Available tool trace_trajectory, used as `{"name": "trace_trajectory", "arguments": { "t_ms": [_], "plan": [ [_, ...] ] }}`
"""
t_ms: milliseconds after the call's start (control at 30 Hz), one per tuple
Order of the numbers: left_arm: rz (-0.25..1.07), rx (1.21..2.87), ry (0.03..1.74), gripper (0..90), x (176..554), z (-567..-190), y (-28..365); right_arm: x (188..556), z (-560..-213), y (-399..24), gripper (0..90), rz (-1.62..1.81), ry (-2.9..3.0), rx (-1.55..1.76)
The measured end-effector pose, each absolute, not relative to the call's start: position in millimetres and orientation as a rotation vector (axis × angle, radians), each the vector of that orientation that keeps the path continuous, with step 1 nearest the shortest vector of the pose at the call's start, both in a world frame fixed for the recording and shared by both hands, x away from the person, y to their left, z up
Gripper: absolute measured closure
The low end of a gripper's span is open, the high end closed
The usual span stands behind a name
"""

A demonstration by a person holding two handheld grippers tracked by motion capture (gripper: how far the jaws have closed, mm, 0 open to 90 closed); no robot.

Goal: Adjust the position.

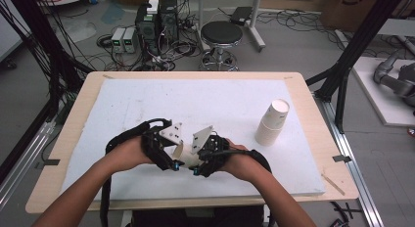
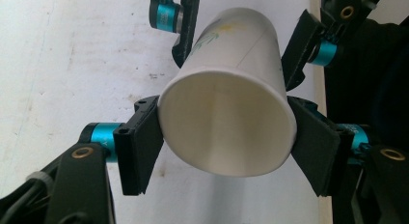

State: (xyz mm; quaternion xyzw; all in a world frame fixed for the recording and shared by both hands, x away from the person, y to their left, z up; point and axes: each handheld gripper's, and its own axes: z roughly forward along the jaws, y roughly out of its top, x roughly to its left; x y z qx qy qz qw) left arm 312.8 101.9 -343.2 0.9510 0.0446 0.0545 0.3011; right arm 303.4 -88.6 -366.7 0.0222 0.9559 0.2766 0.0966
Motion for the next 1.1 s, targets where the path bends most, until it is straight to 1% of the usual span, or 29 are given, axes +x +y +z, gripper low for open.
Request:
{"name": "trace_trajectory", "arguments": {
  "t_ms": [233,400,467,533,567,833,1100],
  "plan": [
    [0.152,2.486,0.145,30.3,312.5,-343.3,101.2,304.4,-370.0,-86.3,36.4,0.804,2.836,0.114],
    [0.164,2.439,0.162,27.9,313.0,-344.4,103.5,306.5,-372.0,-87.7,38.1,0.836,2.838,0.141],
    [0.163,2.401,0.182,25.3,314.3,-344.3,107.3,306.6,-371.0,-89.4,38.2,0.833,2.834,0.16],
    [0.175,2.35,0.209,20.0,315.1,-342.9,113.3,308.1,-370.9,-92.3,38.3,0.842,2.829,0.166],
    [0.168,2.319,0.218,19.5,315.8,-341.4,118.1,308.9,-370.5,-93.9,38.4,0.842,2.824,0.17],
    [0.177,2.154,0.303,19.4,314.0,-341.4,145.4,311.6,-370.2,-115.9,38.4,0.906,2.788,0.277],
    [0.226,2.003,0.413,19.2,311.4,-358.2,166.7,311.6,-375.2,-142.5,38.3,1.046,2.696,0.377]
  ]
}}
